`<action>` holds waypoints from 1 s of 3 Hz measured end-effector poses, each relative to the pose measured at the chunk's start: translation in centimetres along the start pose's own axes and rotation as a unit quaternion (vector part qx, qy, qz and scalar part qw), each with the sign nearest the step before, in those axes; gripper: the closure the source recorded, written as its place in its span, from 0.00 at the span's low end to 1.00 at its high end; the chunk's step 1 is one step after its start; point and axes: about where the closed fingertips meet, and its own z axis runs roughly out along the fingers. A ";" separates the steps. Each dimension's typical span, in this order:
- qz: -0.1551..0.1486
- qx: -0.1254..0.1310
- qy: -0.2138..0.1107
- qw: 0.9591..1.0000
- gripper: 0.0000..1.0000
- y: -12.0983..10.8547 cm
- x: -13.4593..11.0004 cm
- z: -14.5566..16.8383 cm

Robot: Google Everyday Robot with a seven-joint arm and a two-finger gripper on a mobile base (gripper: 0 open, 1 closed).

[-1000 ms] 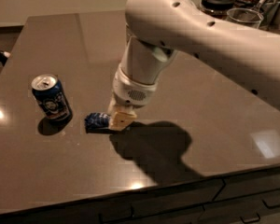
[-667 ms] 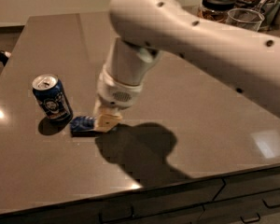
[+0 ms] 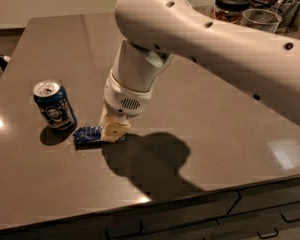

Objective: Move rxbar blueberry near pepsi can

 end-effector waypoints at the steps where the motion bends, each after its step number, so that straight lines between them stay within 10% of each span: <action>1: -0.001 0.001 0.001 1.000 0.54 0.1 -0.1 -0.1; 3: -0.004 0.003 0.002 1.000 0.01 0.3 -0.3 -0.2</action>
Offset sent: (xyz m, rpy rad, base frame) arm -0.0009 0.0003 0.0007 -0.0007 -0.0024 0.0008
